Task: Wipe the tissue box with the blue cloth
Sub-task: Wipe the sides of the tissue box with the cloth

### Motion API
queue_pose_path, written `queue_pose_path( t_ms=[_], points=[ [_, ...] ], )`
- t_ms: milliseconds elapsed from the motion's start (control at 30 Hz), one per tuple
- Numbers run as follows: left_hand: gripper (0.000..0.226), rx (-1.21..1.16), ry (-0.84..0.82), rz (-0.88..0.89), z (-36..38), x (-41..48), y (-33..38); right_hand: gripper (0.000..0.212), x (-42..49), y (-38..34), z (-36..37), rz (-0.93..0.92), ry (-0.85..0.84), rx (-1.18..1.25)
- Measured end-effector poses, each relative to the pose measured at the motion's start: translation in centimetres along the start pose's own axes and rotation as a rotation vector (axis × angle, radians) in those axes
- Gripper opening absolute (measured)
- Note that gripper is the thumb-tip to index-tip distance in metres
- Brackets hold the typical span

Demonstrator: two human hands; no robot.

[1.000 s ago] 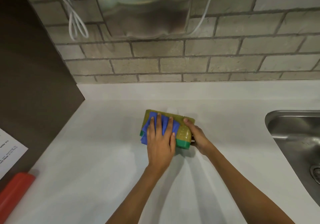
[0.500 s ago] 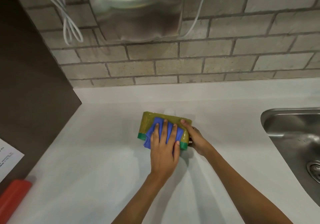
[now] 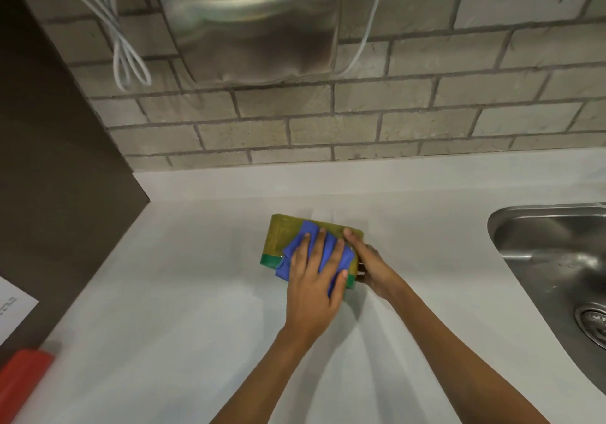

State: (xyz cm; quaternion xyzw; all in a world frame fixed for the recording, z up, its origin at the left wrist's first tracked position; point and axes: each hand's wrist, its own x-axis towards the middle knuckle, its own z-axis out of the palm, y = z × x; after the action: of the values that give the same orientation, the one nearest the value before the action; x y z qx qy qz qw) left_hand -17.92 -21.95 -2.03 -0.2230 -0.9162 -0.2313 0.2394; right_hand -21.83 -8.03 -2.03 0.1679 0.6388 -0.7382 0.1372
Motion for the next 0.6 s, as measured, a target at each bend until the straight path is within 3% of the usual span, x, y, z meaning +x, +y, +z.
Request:
queue_pose_path(
  t_ms=[100, 267, 333, 500, 600],
  points=[
    [0.053, 0.058, 0.02, 0.061, -0.3, -1.2, -1.8, 0.055, -0.1, 0.0, -0.2, -0.013, -0.003, -0.003],
    [0.05, -0.051, 0.072, -0.279, -0.8, 1.1, -0.9, 0.046, 0.0, -0.1, 0.5, -0.031, 0.004, 0.019],
    [0.049, -0.057, 0.045, -0.186, -0.3, 1.1, 0.0, 0.049, 0.1, 0.0, 0.4, -0.01, 0.01, 0.02],
    [0.042, 0.111, 0.004, 0.279, 0.3, -1.2, -1.9, 0.05, 0.1, 0.0, -0.6, 0.009, 0.004, -0.028],
    [0.038, 0.23, 0.047, 0.31, -0.7, -1.3, -4.8, 0.052, 0.2, -0.2, -0.6, 0.007, 0.003, -0.02]
  ],
)
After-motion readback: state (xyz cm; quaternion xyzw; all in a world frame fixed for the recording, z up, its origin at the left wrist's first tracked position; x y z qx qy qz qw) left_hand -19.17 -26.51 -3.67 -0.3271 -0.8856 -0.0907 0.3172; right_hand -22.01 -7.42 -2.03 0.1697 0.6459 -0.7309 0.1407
